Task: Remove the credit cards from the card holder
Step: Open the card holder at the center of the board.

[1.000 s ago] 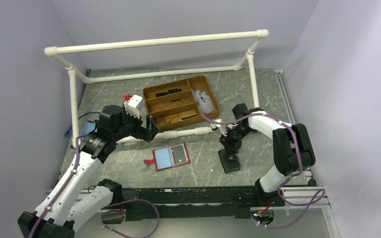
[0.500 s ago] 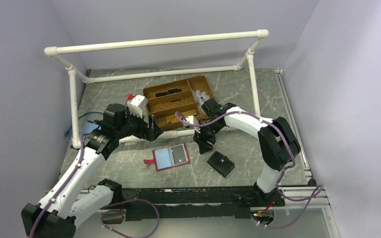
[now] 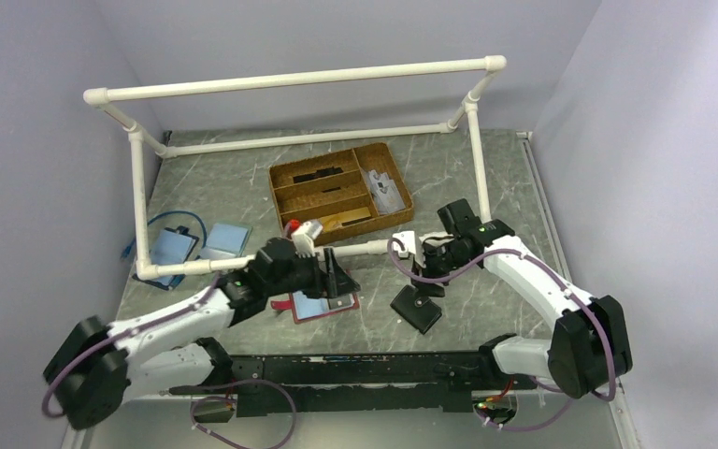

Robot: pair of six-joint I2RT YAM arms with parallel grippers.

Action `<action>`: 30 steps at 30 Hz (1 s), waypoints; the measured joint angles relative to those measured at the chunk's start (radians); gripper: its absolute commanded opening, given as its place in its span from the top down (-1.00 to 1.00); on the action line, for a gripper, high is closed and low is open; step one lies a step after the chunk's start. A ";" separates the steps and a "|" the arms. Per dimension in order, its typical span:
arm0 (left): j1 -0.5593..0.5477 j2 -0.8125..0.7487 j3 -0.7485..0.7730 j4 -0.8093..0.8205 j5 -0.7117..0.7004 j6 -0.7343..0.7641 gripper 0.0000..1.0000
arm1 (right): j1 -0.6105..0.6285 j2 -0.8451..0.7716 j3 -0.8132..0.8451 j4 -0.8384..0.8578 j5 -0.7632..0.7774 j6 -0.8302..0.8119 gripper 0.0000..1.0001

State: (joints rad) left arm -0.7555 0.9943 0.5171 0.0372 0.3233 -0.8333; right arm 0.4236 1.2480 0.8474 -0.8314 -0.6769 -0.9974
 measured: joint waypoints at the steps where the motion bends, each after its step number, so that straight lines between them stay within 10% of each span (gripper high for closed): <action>1: -0.037 0.040 -0.018 0.053 -0.035 -0.034 -0.52 | -0.018 -0.002 -0.009 0.002 -0.007 -0.021 -0.29; 11: -0.288 0.421 0.025 0.237 -0.340 -0.241 -0.52 | -0.031 -0.018 -0.108 0.006 0.004 -0.167 -0.29; 30: -0.328 0.646 0.145 0.313 -0.399 -0.365 -0.39 | -0.003 0.018 -0.182 0.021 0.023 -0.328 -0.18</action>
State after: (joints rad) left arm -1.0840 1.6405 0.6624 0.3500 -0.0757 -1.1980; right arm 0.4210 1.2663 0.6655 -0.8104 -0.6544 -1.3251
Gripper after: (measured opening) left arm 0.712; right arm 0.606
